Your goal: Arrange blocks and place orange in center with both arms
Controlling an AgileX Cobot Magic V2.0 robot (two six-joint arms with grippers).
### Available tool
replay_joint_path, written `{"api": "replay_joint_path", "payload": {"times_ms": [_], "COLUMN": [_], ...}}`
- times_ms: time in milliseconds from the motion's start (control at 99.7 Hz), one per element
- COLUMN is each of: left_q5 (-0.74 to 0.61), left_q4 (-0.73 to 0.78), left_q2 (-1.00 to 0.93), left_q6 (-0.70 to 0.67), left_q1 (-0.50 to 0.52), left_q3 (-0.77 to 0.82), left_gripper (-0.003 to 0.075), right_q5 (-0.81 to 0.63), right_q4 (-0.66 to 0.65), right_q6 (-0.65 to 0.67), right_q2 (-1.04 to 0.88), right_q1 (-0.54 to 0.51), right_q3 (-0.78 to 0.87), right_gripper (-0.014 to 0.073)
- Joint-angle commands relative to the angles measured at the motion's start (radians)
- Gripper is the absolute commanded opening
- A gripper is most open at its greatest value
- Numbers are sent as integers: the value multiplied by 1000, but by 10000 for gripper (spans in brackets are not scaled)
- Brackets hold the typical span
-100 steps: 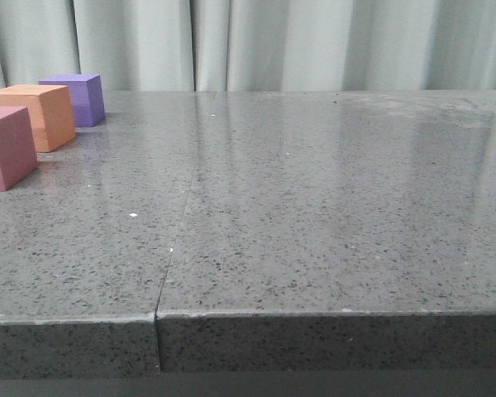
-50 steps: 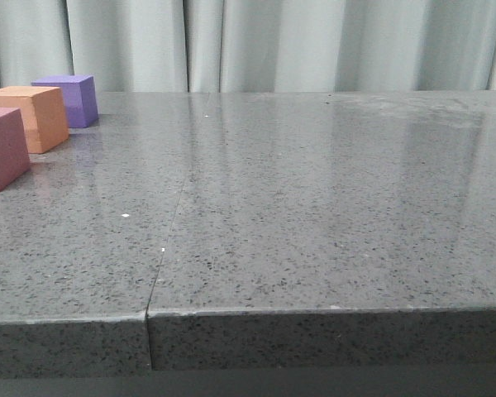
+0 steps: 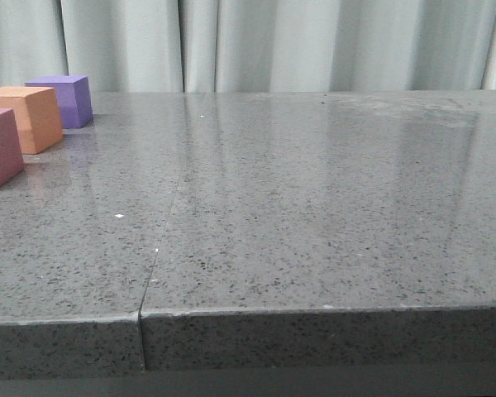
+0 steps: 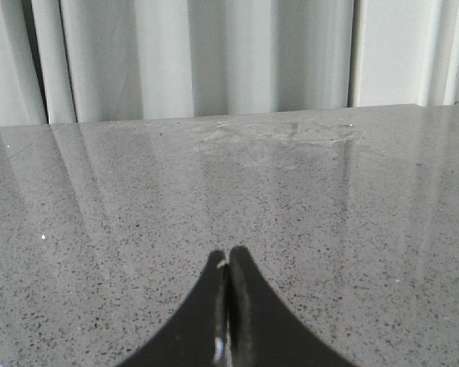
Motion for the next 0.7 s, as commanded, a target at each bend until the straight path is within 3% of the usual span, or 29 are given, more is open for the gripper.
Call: {"api": "replay_joint_path", "payload": {"times_ms": [0, 261, 692], "left_q5": [-84, -84, -84], "left_q4": [-7, -7, -7], "left_q2": [-28, -28, -28], "left_q6": [-2, -2, -2], "left_q1": [1, 1, 1], "left_q3": [40, 40, 40], "left_gripper": [-20, -20, -20], "right_q5": [-47, 51, 55], "right_q4": [-18, -19, -20], "right_q6": [1, 1, 1], "right_q2": [-16, -94, -94], "right_q1": [-11, -17, -19], "right_q3": [-16, -15, -15], "right_gripper": [-67, -67, -67]}}
